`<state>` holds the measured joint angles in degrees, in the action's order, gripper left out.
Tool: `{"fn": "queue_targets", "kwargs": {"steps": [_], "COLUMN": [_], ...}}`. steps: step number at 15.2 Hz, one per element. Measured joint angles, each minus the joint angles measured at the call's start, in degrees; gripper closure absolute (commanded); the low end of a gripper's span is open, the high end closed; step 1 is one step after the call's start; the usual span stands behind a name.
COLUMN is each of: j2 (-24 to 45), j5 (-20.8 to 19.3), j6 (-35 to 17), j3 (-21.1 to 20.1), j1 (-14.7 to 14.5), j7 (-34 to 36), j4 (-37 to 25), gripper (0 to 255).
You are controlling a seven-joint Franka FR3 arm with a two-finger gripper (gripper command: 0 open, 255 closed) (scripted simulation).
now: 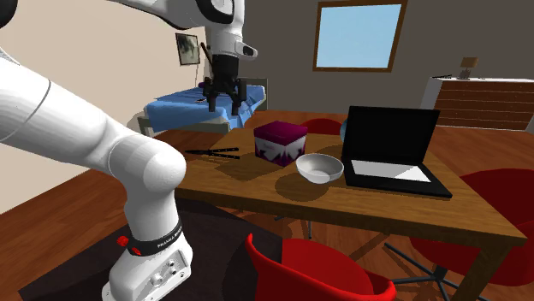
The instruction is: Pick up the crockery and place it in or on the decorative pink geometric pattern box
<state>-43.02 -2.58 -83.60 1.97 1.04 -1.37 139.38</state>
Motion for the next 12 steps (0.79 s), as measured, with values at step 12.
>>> {"fn": "queue_targets", "kwargs": {"steps": [12], "j2": [19.0], "j5": [-4.1], "j6": [-17.6], "j3": [2.1], "j1": [1.4], "j7": [-1.4], "j4": [-2.8], "gripper": [0]}}
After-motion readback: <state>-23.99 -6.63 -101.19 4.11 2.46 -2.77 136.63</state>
